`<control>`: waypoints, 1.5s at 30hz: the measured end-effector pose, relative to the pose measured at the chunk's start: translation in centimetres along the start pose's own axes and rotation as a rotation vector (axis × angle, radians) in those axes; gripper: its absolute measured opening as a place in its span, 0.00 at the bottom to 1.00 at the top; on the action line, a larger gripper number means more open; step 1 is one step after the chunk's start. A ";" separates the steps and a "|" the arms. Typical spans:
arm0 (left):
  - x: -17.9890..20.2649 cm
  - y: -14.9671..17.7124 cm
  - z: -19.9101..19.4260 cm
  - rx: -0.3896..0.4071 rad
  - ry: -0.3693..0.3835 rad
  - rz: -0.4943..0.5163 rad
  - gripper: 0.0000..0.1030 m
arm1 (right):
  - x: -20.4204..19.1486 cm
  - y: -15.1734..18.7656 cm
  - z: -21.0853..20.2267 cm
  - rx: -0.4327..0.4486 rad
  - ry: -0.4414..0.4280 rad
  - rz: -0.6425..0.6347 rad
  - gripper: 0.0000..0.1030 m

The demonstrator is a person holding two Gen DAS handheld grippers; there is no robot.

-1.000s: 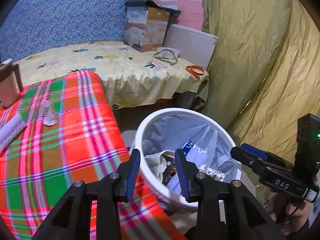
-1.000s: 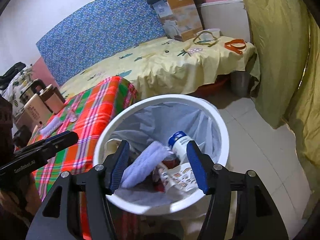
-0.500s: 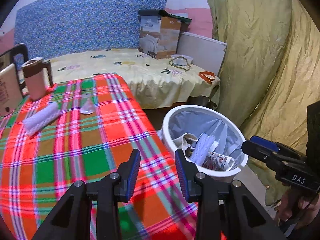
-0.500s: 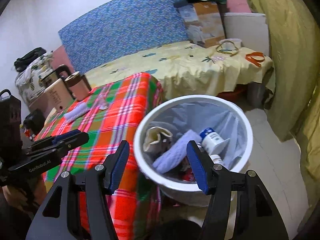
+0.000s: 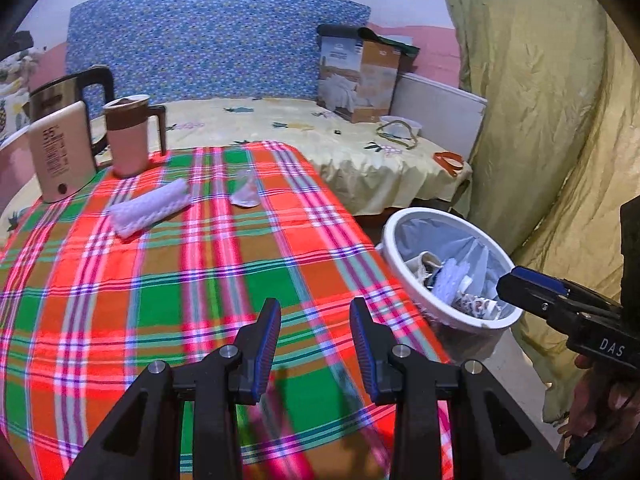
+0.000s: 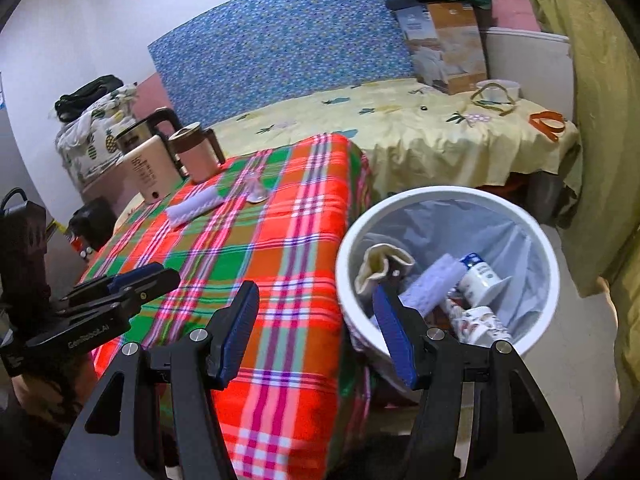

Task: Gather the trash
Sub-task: 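Move both tools back over the plaid cloth toward the second foam net and clear cup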

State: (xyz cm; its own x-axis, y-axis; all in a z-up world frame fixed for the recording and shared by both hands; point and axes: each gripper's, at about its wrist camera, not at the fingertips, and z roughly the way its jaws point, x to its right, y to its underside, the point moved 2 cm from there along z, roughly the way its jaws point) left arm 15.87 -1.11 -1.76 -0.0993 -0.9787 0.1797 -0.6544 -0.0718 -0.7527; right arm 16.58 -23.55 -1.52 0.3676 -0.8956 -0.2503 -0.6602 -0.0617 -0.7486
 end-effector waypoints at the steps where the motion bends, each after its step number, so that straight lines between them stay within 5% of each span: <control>1: -0.3 0.0 0.0 0.000 -0.007 -0.004 0.35 | -0.3 0.1 0.1 -0.003 -0.003 -0.001 0.59; 25: -9.8 -2.5 0.9 0.012 -0.169 -0.058 0.35 | -5.7 -2.1 4.8 -0.065 -0.095 -0.092 0.59; 45: -18.0 -8.4 7.7 0.009 -0.249 -0.040 0.38 | -7.4 -4.8 8.9 -0.089 -0.110 -0.125 0.59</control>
State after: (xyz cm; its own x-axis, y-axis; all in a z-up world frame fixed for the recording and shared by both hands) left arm 28.92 15.67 -3.56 0.1150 -0.9922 0.0482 -0.6473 -0.1116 -0.7540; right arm 22.90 -12.75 -1.51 0.5165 -0.8253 -0.2283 -0.6587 -0.2127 -0.7217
